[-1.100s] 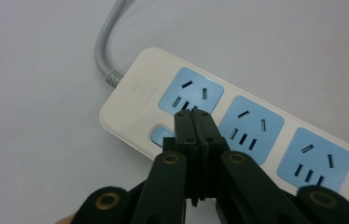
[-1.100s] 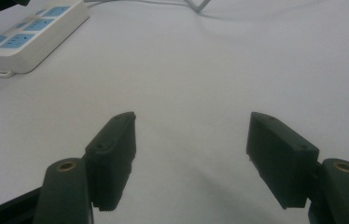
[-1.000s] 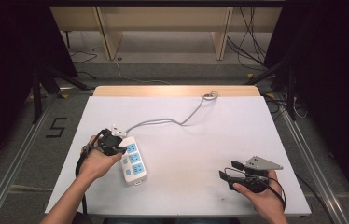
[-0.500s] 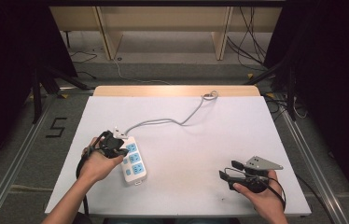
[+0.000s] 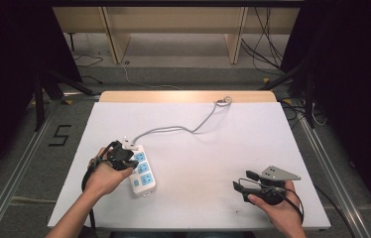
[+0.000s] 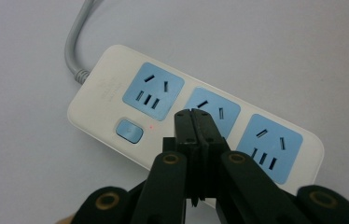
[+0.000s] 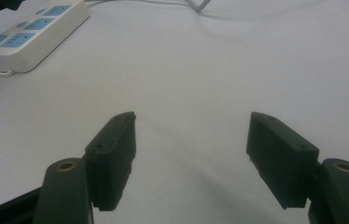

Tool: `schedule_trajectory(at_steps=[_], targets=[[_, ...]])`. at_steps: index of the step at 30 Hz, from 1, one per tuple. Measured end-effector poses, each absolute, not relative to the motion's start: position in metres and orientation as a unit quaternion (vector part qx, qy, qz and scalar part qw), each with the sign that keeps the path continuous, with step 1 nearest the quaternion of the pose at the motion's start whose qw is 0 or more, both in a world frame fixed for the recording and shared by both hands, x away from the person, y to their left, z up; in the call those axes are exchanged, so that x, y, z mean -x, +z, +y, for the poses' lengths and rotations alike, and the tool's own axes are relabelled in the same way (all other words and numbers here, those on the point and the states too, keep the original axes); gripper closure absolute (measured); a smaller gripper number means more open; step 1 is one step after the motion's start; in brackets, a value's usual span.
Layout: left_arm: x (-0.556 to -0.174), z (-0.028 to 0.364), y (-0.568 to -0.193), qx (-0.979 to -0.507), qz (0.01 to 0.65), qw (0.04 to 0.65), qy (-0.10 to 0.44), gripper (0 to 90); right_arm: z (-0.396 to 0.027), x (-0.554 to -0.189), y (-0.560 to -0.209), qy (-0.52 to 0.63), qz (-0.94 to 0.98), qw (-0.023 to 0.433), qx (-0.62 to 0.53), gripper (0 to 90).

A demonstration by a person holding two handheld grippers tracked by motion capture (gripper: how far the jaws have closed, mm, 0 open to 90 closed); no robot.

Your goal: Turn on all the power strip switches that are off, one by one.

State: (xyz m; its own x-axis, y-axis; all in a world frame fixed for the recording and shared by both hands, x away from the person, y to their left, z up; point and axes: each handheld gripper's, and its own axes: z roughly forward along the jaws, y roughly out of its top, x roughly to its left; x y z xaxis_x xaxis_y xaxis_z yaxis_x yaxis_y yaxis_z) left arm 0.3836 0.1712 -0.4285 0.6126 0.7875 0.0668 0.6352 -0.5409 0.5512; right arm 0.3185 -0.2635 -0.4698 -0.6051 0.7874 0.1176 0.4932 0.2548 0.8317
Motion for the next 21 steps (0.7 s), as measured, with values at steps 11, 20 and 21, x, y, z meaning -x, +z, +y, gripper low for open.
schedule_trajectory(at_steps=[11,20,21], targets=[[-0.378,0.166,-0.428,-0.87,0.401,0.243,0.153,90.0,-0.264,-0.318,-0.47,0.45,0.775,0.164,-0.413,33.9],[-0.373,0.162,-0.428,-0.875,0.394,0.24,0.148,90.0,-0.263,-0.318,-0.47,0.449,0.775,0.163,-0.413,33.8],[-0.373,0.162,-0.428,-0.875,0.393,0.241,0.146,89.9,-0.263,-0.318,-0.47,0.449,0.775,0.163,-0.413,33.9]])
